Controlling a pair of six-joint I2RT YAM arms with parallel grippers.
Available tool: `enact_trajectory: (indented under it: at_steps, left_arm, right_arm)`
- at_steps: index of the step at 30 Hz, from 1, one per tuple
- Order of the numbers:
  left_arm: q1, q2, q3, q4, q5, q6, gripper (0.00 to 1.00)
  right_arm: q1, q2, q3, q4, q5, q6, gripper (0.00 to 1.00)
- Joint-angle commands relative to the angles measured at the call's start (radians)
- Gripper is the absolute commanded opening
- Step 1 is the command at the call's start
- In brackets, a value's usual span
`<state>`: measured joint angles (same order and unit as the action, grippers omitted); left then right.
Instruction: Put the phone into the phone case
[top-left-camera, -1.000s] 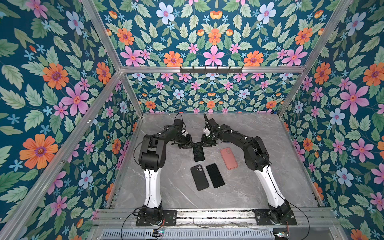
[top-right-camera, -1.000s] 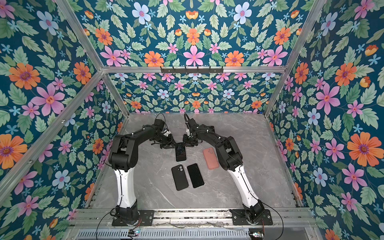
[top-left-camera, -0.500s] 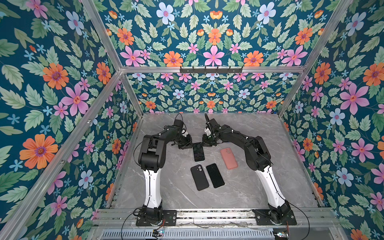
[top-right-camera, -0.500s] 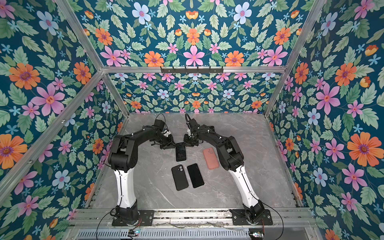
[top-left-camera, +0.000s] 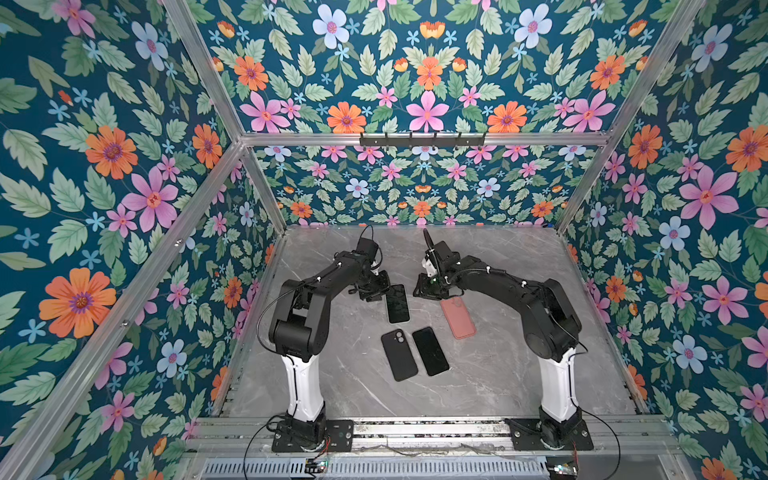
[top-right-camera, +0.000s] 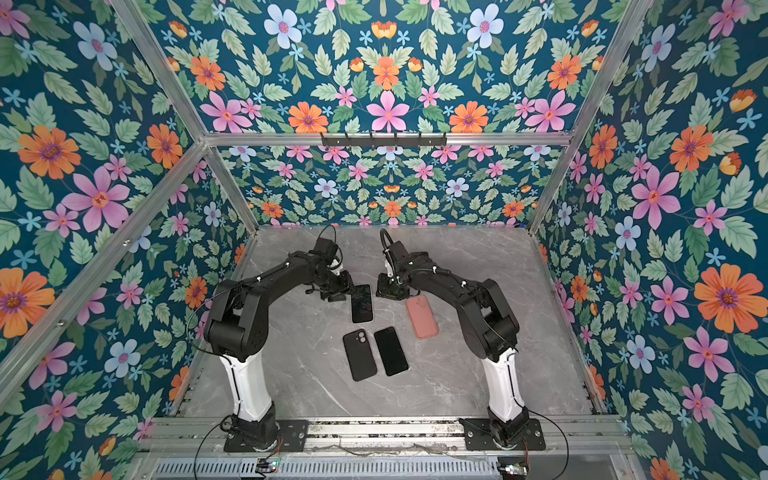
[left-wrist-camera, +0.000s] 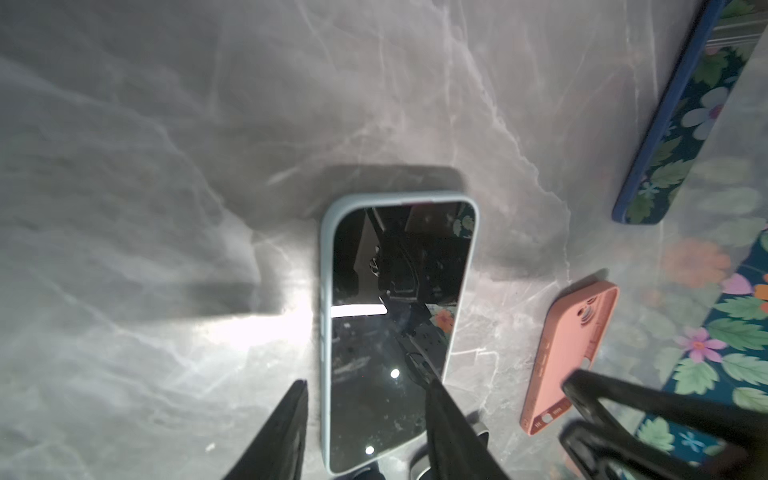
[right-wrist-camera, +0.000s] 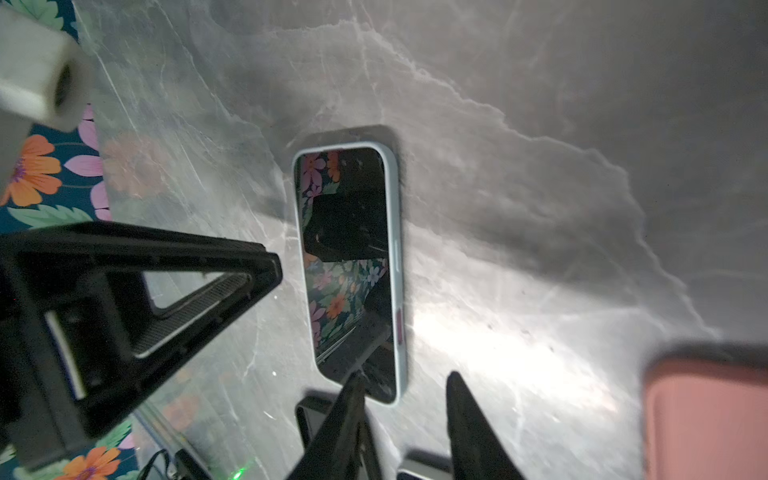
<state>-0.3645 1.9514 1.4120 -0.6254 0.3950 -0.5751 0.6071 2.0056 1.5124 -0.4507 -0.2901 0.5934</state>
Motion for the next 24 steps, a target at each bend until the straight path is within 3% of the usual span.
enact_trajectory:
  at_steps: [1, 4, 5, 10, 11, 12, 14, 15, 16, 17, 24]
  left_arm:
    - [-0.031, -0.012, -0.007, -0.022, -0.09, -0.038, 0.57]
    - [-0.065, -0.004, 0.015, -0.043, -0.14, -0.056, 0.62]
    - [-0.077, 0.0, 0.027, -0.051, -0.156, -0.061, 0.69]
    - [-0.117, 0.027, 0.066, -0.079, -0.199, -0.082, 0.71]
    - [-0.124, 0.033, 0.076, -0.087, -0.208, -0.085, 0.77]
    - [-0.129, 0.039, 0.082, -0.094, -0.217, -0.087, 0.78]
    - [-0.138, 0.055, 0.104, -0.114, -0.235, -0.095, 0.79]
    - [-0.141, 0.062, 0.113, -0.123, -0.239, -0.097, 0.79]
    - [-0.143, 0.068, 0.119, -0.128, -0.24, -0.103, 0.8]
    - [-0.144, 0.072, 0.12, -0.128, -0.243, -0.111, 0.89]
    - [-0.166, 0.142, 0.205, -0.248, -0.318, -0.139, 0.94]
  right_arm:
    - [0.023, -0.104, -0.114, 0.057, 0.111, -0.045, 0.4]
    - [0.046, -0.18, -0.212, 0.066, 0.183, -0.081, 0.47]
    - [0.055, -0.202, -0.24, 0.065, 0.21, -0.092, 0.5]
    - [0.086, -0.279, -0.345, 0.051, 0.329, -0.124, 0.67]
    - [0.091, -0.296, -0.364, 0.057, 0.349, -0.125, 0.72]
    - [0.091, -0.308, -0.382, 0.06, 0.366, -0.125, 0.76]
    - [0.094, -0.331, -0.414, 0.065, 0.402, -0.126, 0.96]
    - [0.094, -0.337, -0.424, 0.066, 0.414, -0.127, 0.99]
    - [0.094, -0.338, -0.433, 0.07, 0.421, -0.126, 0.99]
    - [0.094, -0.338, -0.438, 0.069, 0.428, -0.128, 0.99]
    - [0.094, -0.33, -0.433, 0.058, 0.436, -0.137, 0.99]
